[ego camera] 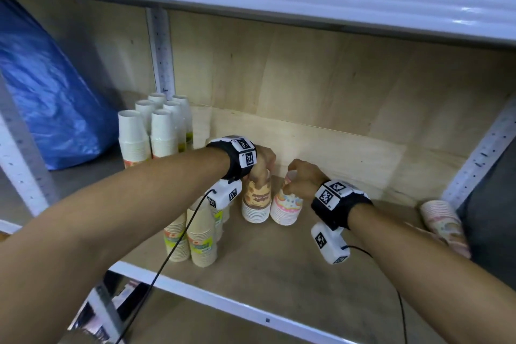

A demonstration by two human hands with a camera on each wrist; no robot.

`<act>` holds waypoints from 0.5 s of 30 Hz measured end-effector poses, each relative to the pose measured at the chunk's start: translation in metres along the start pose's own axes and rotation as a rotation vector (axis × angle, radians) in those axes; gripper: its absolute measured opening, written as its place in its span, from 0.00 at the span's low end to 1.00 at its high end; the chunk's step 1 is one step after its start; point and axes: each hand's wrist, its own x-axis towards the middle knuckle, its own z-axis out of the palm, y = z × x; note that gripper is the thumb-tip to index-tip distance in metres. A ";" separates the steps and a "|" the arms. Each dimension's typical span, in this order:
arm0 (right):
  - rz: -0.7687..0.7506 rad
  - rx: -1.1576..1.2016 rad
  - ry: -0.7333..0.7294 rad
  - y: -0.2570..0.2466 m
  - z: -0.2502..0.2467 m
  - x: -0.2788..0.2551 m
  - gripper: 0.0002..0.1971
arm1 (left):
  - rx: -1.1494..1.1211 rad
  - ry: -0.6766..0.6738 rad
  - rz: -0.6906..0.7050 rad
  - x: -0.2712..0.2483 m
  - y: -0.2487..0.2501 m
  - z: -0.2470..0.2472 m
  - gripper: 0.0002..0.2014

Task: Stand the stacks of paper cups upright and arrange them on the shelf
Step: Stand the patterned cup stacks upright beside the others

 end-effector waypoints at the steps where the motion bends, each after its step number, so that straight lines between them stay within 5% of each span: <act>1: -0.008 0.007 0.004 -0.001 0.002 0.001 0.28 | 0.020 0.005 0.005 0.000 0.000 0.001 0.30; 15: 0.000 -0.007 -0.004 0.011 -0.002 -0.002 0.38 | 0.101 0.077 0.041 0.005 0.007 -0.007 0.24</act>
